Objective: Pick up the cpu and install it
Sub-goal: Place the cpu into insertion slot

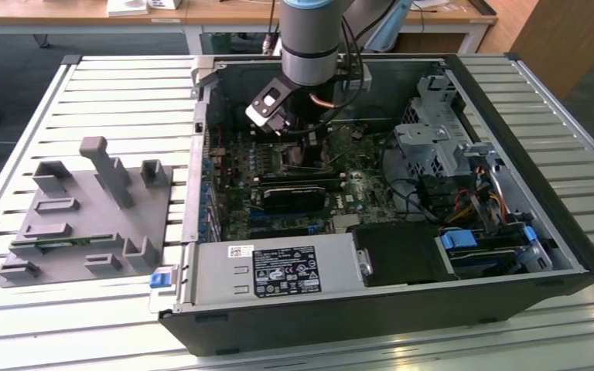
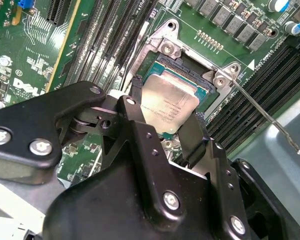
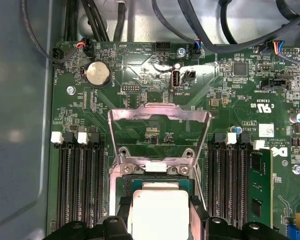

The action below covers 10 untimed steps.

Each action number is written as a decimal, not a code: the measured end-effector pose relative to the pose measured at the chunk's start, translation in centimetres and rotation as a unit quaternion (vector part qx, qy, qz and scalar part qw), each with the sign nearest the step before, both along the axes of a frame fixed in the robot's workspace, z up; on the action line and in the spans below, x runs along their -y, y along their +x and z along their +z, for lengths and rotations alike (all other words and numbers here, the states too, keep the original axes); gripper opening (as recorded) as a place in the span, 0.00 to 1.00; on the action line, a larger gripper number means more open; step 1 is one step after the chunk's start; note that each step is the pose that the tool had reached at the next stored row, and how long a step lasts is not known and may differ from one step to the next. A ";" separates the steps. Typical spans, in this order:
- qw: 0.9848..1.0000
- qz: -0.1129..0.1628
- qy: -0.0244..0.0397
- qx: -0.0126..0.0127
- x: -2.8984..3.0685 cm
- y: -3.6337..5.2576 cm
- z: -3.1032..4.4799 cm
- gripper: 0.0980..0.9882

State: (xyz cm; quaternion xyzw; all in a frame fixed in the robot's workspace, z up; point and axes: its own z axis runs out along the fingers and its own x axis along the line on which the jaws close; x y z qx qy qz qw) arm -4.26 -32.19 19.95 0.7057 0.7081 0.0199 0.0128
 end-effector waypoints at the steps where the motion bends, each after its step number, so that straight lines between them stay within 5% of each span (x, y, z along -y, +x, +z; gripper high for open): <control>1: 1.000 0.000 0.000 0.000 -0.01 0.00 -0.05 0.49; 10: 1.000 0.000 0.000 0.000 -0.12 -0.08 -0.28 0.49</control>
